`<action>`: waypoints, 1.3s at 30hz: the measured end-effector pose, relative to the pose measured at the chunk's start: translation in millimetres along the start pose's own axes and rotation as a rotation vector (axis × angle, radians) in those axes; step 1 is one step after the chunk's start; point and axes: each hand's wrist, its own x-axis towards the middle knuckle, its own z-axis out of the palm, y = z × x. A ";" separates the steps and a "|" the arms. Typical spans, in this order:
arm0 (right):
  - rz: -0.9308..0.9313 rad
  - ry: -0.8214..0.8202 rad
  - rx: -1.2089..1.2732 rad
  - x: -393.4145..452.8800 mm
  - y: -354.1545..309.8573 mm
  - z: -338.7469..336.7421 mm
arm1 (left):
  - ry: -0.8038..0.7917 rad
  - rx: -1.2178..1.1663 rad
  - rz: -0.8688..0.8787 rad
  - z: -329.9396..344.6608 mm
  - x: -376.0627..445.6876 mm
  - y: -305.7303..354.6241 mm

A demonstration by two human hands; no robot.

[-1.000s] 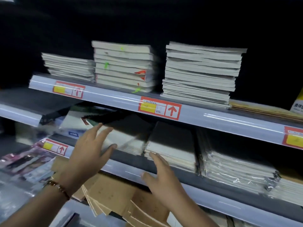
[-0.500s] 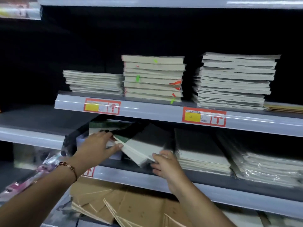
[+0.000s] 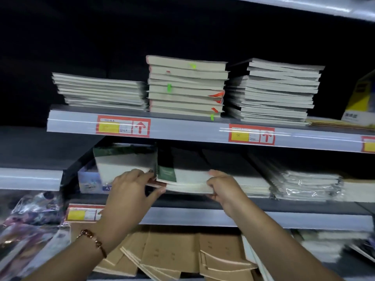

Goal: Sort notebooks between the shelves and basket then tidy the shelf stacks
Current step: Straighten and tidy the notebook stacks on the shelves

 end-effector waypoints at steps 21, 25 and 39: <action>-0.660 -0.006 -0.781 17.5 25.6 -38.5 | -0.199 0.180 -0.187 -26.0 15.0 -74.5; -0.735 0.010 -0.627 12.9 10.2 -29.4 | 0.057 0.028 -0.100 -17.7 3.3 -49.0; -0.653 -0.060 -0.683 25.3 20.5 -20.2 | 0.173 -0.248 0.312 57.4 -17.0 47.4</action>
